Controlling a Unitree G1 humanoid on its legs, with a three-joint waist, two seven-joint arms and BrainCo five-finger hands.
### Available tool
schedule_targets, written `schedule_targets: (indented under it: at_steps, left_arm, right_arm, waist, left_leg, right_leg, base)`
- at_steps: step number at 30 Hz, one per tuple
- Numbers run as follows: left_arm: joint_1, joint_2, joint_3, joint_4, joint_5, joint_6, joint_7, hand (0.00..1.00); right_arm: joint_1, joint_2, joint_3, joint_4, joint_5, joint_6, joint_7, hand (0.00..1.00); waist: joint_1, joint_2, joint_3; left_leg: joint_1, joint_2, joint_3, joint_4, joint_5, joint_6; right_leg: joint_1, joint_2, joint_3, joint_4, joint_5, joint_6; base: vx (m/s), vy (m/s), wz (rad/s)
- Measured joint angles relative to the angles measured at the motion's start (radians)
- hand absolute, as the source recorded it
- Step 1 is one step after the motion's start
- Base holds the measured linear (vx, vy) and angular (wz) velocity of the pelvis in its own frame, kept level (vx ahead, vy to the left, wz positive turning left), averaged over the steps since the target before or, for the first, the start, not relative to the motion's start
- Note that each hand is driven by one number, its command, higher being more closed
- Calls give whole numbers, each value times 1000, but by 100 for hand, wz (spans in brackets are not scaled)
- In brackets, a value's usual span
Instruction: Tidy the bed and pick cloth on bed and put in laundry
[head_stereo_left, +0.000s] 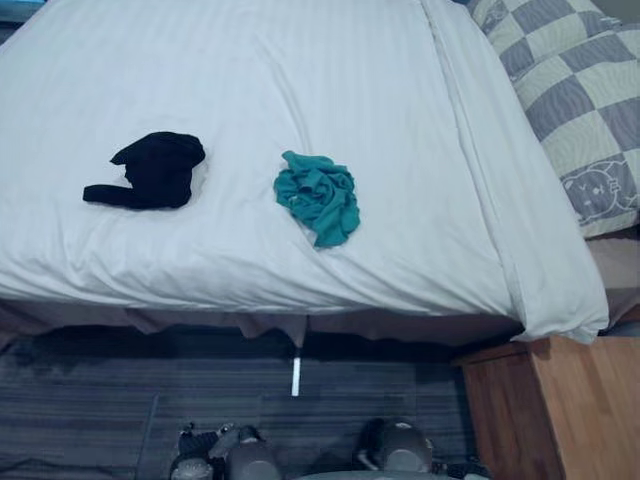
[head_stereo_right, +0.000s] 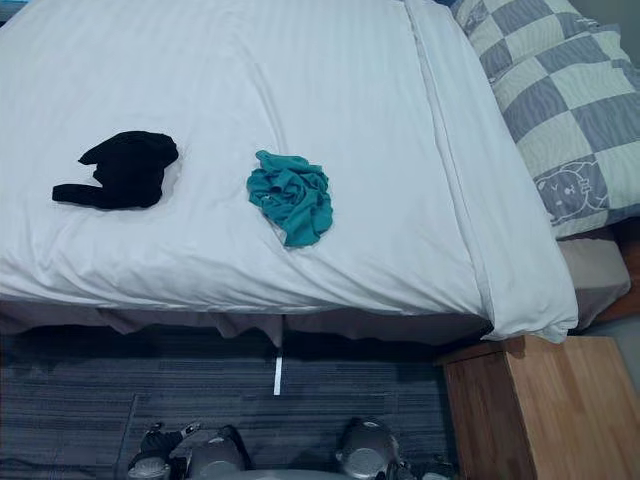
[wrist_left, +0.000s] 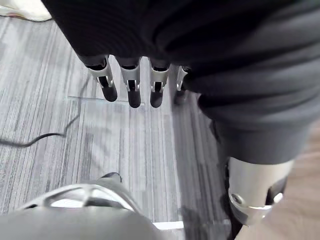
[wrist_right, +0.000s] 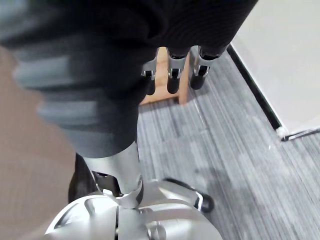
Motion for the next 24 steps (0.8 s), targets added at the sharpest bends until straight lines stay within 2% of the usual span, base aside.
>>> schedule_targets:
  at_steps: [1, 2, 3, 4, 5, 6, 7, 8, 9, 10, 11, 12, 13, 14, 15, 16, 17, 18, 19, 20, 21, 22, 23, 24]
  left_arm:
    - [-15, -13, -8, 2, 0, 0, -9, 0]
    - [-19, -40, -23, -5, 1, -1, -14, 0]
    - [-20, -56, -32, -9, 3, -3, -23, 0]
    - [-21, -64, -34, -13, 5, -3, -28, 0]
    - [-37, -77, -52, -29, 29, -3, -31, 0]
    - [-49, -96, -52, -49, 33, -4, -32, 0]
    - [-46, -111, -50, -70, 32, -8, -30, 0]
    - [-41, -138, -48, -95, 31, -13, -31, 0]
    - [-42, -144, -52, -104, 30, -19, -33, 0]
    - [-42, -143, -51, -107, 30, -19, -32, 0]
    - [-43, -135, -51, -103, 29, -19, -32, 0]
    - [-44, -133, -51, -100, 28, -19, -32, 0]
    - [-46, -133, -38, -82, 28, -18, -32, 0]
    - [-47, -135, -27, -70, 28, -17, -32, 0]
    - [-47, -136, -22, -64, 29, -17, -33, 0]
    - [-46, -136, -11, -57, 29, -17, -32, 0]
    - [-46, -133, -9, -58, 32, -18, -31, 0]
    - [-45, -133, -10, -57, 34, -19, -31, 0]
    - [-41, -136, -13, -53, 36, -22, -30, 0]
    - [-39, -143, -35, -38, 39, -25, -32, 0]
    - [-52, -107, -52, -31, 39, -24, -31, 0]
    - [-55, -69, -70, -31, 40, -25, -29, 0]
    - [-47, -34, -89, -23, 40, -23, -30, 0]
    - [-44, -29, -96, -21, 39, -23, -30, 0]
  right_arm:
    - [3, -5, 3, -21, 4, -3, 0, 0]
    - [7, -16, 5, -56, 20, -7, 0, 0]
    - [8, -19, 0, -74, 24, -8, -1, 0]
    - [6, -20, -1, -79, 24, -9, 0, 0]
    - [3, -26, 12, -97, 24, -13, 0, 0]
    - [-3, -36, 41, -115, 29, -16, 4, 0]
    - [-6, -43, 44, -125, 33, -17, 6, 0]
    - [-6, -53, 42, -152, 44, -20, 11, 0]
    - [-7, -59, 42, -154, 47, -19, 10, 0]
    - [-8, -59, 42, -150, 48, -18, 10, 0]
    - [-9, -57, 42, -139, 48, -16, 11, 0]
    - [-13, -56, 42, -133, 48, -14, 12, 0]
    - [-30, -56, 26, -112, 47, -2, 17, 0]
    - [-37, -55, 21, -106, 47, 7, 16, 0]
    - [-38, -55, 21, -107, 47, 8, 17, 0]
    - [-38, -53, 21, -107, 45, 7, 16, 0]
    - [-36, -52, 21, -106, 37, 6, 15, 0]
    - [-30, -53, 21, -106, 32, 6, 15, 0]
    - [-26, -55, 26, -107, 19, 2, 16, 0]
    - [-26, -70, 32, -101, 13, -1, 18, 0]
    - [-25, -43, 35, -94, 11, -1, 17, 0]
    - [-14, -16, 34, -99, 9, 0, 21, 0]
    - [-15, 1, 45, -108, 7, -1, 21, 0]
    - [-31, 0, 75, -112, 1, -5, 20, 0]
  waist:
    - [-3, 10, 9]
    - [-13, 58, 22]
    - [-21, 69, 26]
    - [-20, 68, 28]
    - [-17, 70, 31]
    - [-15, 88, 42]
    - [-12, 97, 49]
    - [-11, 118, 62]
    - [-14, 127, 65]
    - [-13, 127, 64]
    - [-14, 117, 59]
    - [-14, 114, 58]
    - [-17, 110, 54]
    - [-21, 110, 54]
    - [-22, 110, 54]
    - [-23, 106, 52]
    - [-21, 96, 43]
    - [-19, 95, 37]
    - [-16, 103, 18]
    - [-19, 114, -5]
    - [-21, 56, -8]
    - [-22, 28, -22]
    - [-13, 7, -35]
    - [16, 9, -40]
  left_leg:
    - [16, -16, -12, -32, 10, 4]
    - [47, -37, -25, -83, 24, 4]
    - [89, -62, -37, -105, 33, 15]
    - [92, -71, -41, -92, 34, 15]
    - [23, -63, -44, 62, -6, 8]
    - [-53, -25, -39, 228, -19, 13]
    - [-93, 3, -33, 324, -18, 14]
    - [-164, 71, -27, 515, 12, 6]
    - [-204, 111, -22, 635, 4, 12]
    - [-212, 131, -15, 678, -6, 22]
    - [-199, 155, 13, 678, -31, 60]
    - [-193, 160, 24, 642, -38, 72]
    - [-156, 164, 32, 443, -39, 75]
    - [-126, 164, 7, 291, -34, 67]
    - [-112, 165, -17, 218, -31, 63]
    - [-91, 173, -93, 83, -22, 59]
    - [-90, 174, -171, 15, -10, 42]
    - [-90, 170, -199, -1, -3, 31]
    - [-89, 172, -232, -9, 13, 25]
    - [-96, 160, -253, 11, 85, -141]
    - [-98, 111, -249, 32, 62, -113]
    - [-95, 68, -249, 34, 52, -118]
    - [-71, 59, -213, 38, 29, -105]
    - [-25, 70, -128, 17, 23, -87]
  right_leg:
    - [58, 38, 39, -81, 38, -72]
    - [71, 45, 161, -55, 51, -48]
    - [65, 37, 240, 1, 20, -51]
    - [62, 26, 255, 24, -5, -50]
    - [56, -6, 253, 47, -58, -38]
    - [60, -10, 254, 44, -71, -34]
    - [65, -10, 259, 42, -71, -34]
    - [88, -7, 263, 42, -71, -35]
    - [103, -14, 273, 40, -69, -41]
    - [113, -21, 283, 36, -66, -36]
    - [123, -44, 309, 15, -49, -8]
    - [123, -52, 325, 3, -40, 0]
    - [123, -74, 365, -29, -7, 35]
    - [115, -87, 384, -38, 4, 54]
    - [113, -95, 390, -40, 8, 64]
    - [113, -121, 400, -42, 12, 99]
    - [113, -157, 406, -43, 8, 139]
    - [113, -172, 410, -46, 7, 161]
    - [116, -193, 419, -60, 1, 204]
    - [141, -235, 426, -92, 4, 217]
    - [156, -283, 438, -106, 15, 218]
    - [154, -296, 445, -119, 62, 214]
    - [133, -305, 415, -116, 180, 182]
    - [83, -305, 348, -81, 266, 64]
  base:
    - [27, 45, 48]
    - [42, 105, 58]
    - [65, 115, 43]
    - [54, 27, 45]
    - [17, -35, 30]
    - [-46, -61, 21]
    - [-19, 23, -9]
    - [5, 95, -31]
    - [28, 141, -42]
    - [49, 183, -61]
    - [66, 157, -58]
    - [189, 274, -79]
    - [187, 273, -64]
    - [189, 311, -57]
    - [128, 340, -26]
    - [149, 487, -8]
    - [146, 525, -2]
    - [144, 595, 1]
    - [165, 646, -4]
    - [202, 827, 2]
    - [170, 643, 16]
    - [199, 616, -6]
    - [149, 395, -72]
    - [147, 463, -114]
